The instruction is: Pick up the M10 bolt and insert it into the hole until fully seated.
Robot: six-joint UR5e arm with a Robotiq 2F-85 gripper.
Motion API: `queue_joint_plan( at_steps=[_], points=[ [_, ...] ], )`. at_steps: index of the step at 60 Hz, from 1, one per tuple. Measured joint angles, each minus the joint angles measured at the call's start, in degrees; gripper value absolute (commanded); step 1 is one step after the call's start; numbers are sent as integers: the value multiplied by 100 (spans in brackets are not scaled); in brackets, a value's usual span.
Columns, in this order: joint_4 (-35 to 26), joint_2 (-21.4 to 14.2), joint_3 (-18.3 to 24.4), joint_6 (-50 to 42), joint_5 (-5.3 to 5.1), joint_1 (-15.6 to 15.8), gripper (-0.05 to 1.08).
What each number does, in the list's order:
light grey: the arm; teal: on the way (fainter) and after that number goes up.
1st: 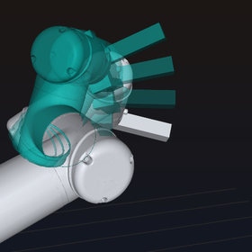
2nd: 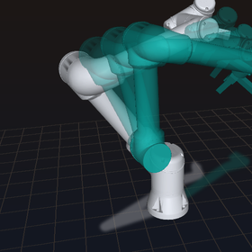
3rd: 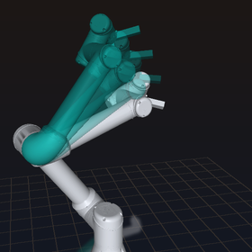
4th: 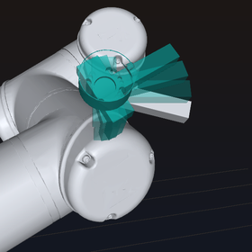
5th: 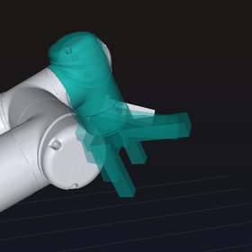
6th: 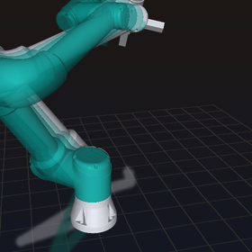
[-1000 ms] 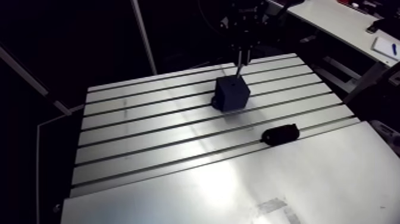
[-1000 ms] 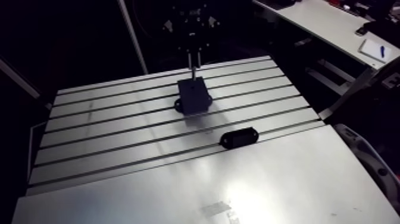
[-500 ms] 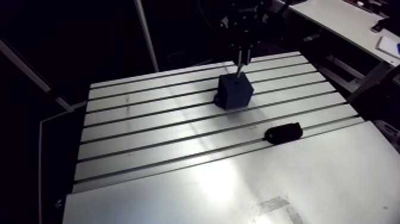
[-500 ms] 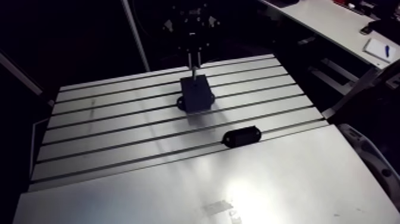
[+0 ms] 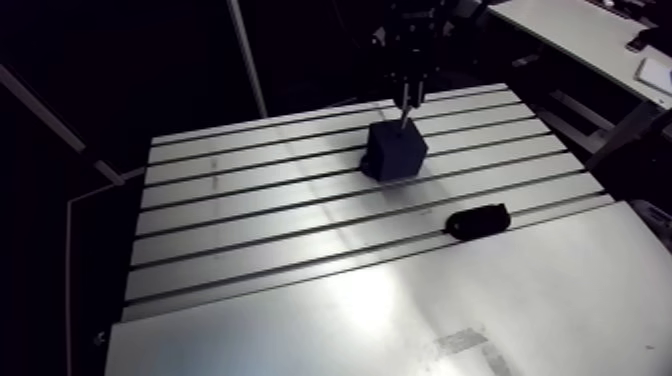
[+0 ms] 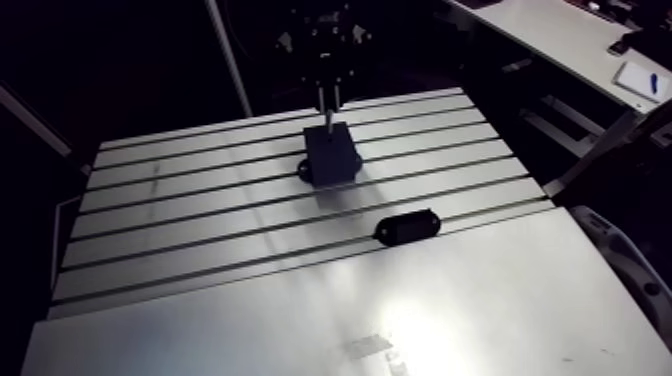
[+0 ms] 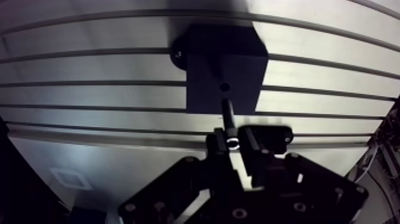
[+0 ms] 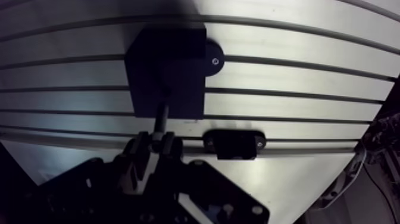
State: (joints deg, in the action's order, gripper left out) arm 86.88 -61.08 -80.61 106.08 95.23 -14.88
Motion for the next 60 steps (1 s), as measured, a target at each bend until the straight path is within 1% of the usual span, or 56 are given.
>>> queue_joint_plan(
  at_steps=[21, 60],
  points=[
    [24, 54, -8, -4, 16, 2, 107],
    [56, 74, -63, -88, -1, 4, 107]
  ],
)
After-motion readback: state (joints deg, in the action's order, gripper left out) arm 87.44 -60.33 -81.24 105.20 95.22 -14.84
